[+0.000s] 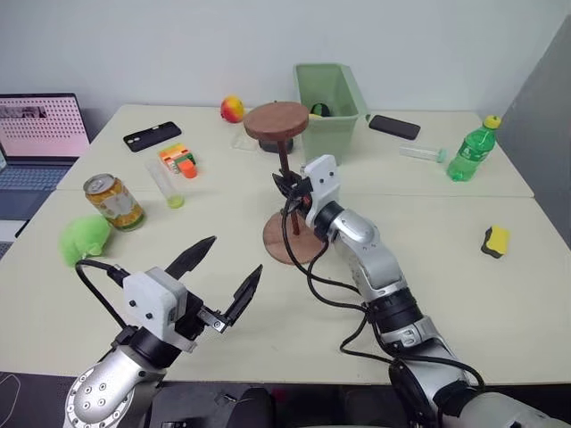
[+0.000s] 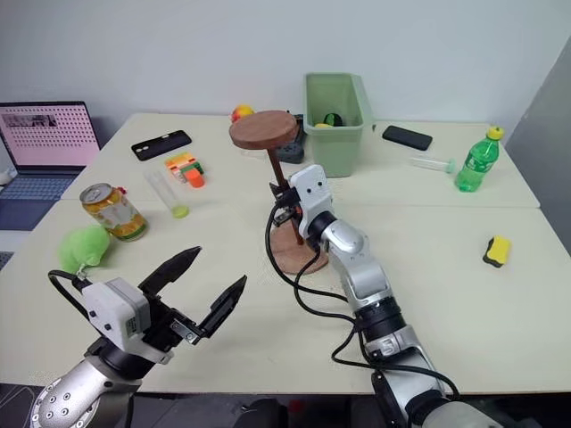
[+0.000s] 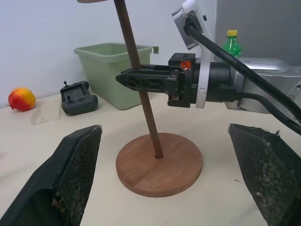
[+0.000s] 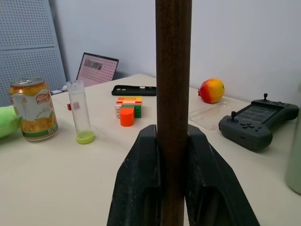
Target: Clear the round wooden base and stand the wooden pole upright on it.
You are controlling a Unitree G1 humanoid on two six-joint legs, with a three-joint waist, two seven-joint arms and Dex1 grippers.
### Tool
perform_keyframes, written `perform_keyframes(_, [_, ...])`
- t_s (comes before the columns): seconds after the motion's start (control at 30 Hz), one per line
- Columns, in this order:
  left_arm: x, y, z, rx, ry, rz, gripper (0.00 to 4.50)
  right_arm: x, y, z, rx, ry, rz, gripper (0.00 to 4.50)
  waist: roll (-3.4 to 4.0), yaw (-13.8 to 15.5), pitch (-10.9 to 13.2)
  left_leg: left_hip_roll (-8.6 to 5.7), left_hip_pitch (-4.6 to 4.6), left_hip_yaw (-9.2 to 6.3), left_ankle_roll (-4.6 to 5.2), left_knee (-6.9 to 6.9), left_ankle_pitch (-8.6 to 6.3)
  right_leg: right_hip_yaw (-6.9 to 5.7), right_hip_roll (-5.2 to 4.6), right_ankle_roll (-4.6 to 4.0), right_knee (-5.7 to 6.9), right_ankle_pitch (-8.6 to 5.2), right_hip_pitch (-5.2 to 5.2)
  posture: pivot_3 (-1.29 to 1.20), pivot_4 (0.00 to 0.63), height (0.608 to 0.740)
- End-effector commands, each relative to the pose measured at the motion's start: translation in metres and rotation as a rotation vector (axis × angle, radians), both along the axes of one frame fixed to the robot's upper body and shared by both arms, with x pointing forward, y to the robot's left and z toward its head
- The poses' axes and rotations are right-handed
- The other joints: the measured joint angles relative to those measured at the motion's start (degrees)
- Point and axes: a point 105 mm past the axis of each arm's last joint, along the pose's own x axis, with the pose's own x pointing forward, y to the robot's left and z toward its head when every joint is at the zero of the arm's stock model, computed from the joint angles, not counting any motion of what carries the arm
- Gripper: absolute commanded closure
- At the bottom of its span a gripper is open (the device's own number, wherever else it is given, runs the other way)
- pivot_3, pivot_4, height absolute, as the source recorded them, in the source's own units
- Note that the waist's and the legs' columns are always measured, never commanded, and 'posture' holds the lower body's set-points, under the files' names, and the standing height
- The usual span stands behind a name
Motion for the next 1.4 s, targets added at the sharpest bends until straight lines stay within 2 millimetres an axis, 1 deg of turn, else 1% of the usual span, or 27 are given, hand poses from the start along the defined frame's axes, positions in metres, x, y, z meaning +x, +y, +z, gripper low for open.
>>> perform_keyframes(0.03, [0.0, -0.003, 0.007, 0.003, -0.034, -0.008, 0.0, 0.004, 0.001, -0.029, -0.02, 0.101, -0.002, 4.23, 0.02, -0.01, 0.01, 0.0, 0.0, 0.01, 0.0, 0.0, 0.0, 0.01, 0.0, 0.0, -0.01, 0.0, 0.0, 0.0, 0.15, 0.74])
perform_keyframes(0.27, [-0.001, -0.002, 0.007, 0.002, -0.036, -0.002, 0.0, 0.004, 0.005, -0.021, 0.014, 0.079, 0.012, 4.23, 0.1, -0.18, 0.09, 0.02, -0.01, 0.02, 0.0, -0.04, 0.0, 0.02, -0.01, 0.0, -0.05, 0.0, -0.01, 0.0, 0.15, 0.74])
perform_keyframes(0.4, [-0.001, -0.003, 0.007, 0.001, -0.036, 0.0, 0.0, 0.002, 0.002, -0.026, 0.011, 0.08, 0.011, 4.23, 0.11, -0.24, 0.1, 0.03, -0.02, 0.01, 0.0, -0.06, 0.0, 0.03, -0.01, 0.0, -0.07, 0.0, -0.02, 0.0, 0.15, 0.74])
perform_keyframes(0.5, [-0.002, -0.002, 0.007, 0.002, -0.035, 0.001, 0.0, -0.001, -0.002, -0.038, -0.009, 0.092, 0.011, 4.23, 0.1, -0.25, 0.09, 0.03, -0.02, 0.01, 0.0, -0.12, 0.0, 0.02, -0.02, 0.0, -0.13, 0.0, -0.01, 0.0, 0.15, 0.74])
perform_keyframes(0.53, [-0.002, -0.002, 0.007, 0.003, -0.033, 0.0, 0.0, -0.003, -0.005, -0.05, -0.033, 0.112, 0.005, 4.23, 0.09, -0.25, 0.08, 0.03, -0.02, 0.03, 0.0, -0.16, 0.0, 0.04, -0.02, 0.0, -0.15, 0.0, -0.01, 0.0, 0.15, 0.74])
perform_keyframes(0.63, [-0.001, -0.002, 0.006, 0.003, -0.03, -0.003, 0.0, -0.007, -0.013, -0.076, -0.091, 0.161, -0.012, 4.23, 0.1, -0.3, 0.03, 0.03, 0.0, 0.03, 0.0, -0.24, 0.0, 0.03, -0.03, 0.0, -0.2, 0.0, -0.01, 0.0, 0.15, 0.74])
perform_keyframes(0.73, [-0.001, -0.002, 0.006, 0.004, -0.029, -0.007, 0.0, -0.008, -0.02, -0.092, -0.115, 0.219, -0.038, 4.23, 0.14, -0.32, -0.33, 0.01, 0.18, 0.08, 0.0, -0.56, 0.01, 0.08, -0.05, 0.0, -0.34, 0.0, 0.06, 0.0, 0.15, 0.74])
perform_keyframes(0.77, [-0.001, -0.002, 0.006, 0.005, -0.026, -0.014, 0.0, -0.009, -0.02, -0.092, -0.109, 0.229, -0.039, 4.23, 0.15, -0.3, -0.46, 0.02, 0.3, 0.08, 0.0, -0.68, 0.01, 0.06, -0.06, 0.0, -0.47, 0.0, 0.16, 0.0, 0.15, 0.74])
perform_keyframes(0.87, [-0.002, -0.003, 0.003, 0.002, -0.015, -0.027, 0.0, -0.008, -0.019, -0.095, -0.109, 0.26, -0.054, 4.23, 0.16, -0.29, -0.46, 0.03, 0.99, 0.07, 0.0, -0.85, -0.01, 0.04, -0.08, -0.1, -0.75, -0.07, 0.93, 0.0, 0.15, 0.74])
perform_keyframes(1.0, [-0.003, -0.004, 0.002, -0.003, -0.014, -0.027, 0.0, -0.008, -0.02, -0.095, -0.101, 0.256, -0.062, 4.23, 0.18, -0.29, -0.58, 0.01, 1.04, 0.04, 0.0, -0.84, -0.01, 0.03, -0.08, -0.11, -0.74, -0.09, 0.97, 0.0, 0.15, 0.74])
perform_keyframes(1.07, [-0.003, -0.003, 0.002, -0.01, -0.01, -0.025, 0.0, -0.01, -0.023, -0.097, -0.116, 0.254, -0.062, 4.23, 0.18, -0.29, -0.59, 0.01, 1.04, 0.05, 0.0, -0.85, -0.01, 0.03, -0.08, -0.11, -0.74, -0.09, 0.97, 0.0, 0.15, 0.74])
perform_keyframes(1.2, [-0.003, -0.001, 0.0, -0.017, -0.003, -0.012, 0.0, -0.015, -0.019, -0.101, -0.166, 0.241, -0.037, 4.23, 0.18, -0.28, -0.59, 0.02, 1.04, 0.04, 0.0, -0.85, -0.01, 0.04, -0.09, -0.11, -0.75, -0.09, 0.97, 0.0, 0.15, 0.74])
perform_keyframes(1.3, [-0.001, 0.0, 0.001, -0.062, 0.006, 0.007, 0.0, -0.019, -0.016, -0.109, -0.212, 0.234, -0.009, 4.23, 0.19, -0.28, -0.63, 0.02, 1.05, 0.05, 0.0, -0.85, -0.01, 0.05, -0.09, -0.12, -0.75, -0.09, 0.97, 0.0, 0.15, 0.74])
perform_keyframes(1.4, [0.0, -0.001, 0.003, -0.121, 0.022, 0.012, 0.0, -0.019, -0.018, -0.121, -0.228, 0.297, -0.014, 4.23, 0.22, -0.28, -0.7, 0.03, 1.09, 0.06, 0.0, -0.87, -0.01, 0.06, -0.09, -0.12, -0.75, -0.1, 0.99, 0.0, 0.15, 0.74])
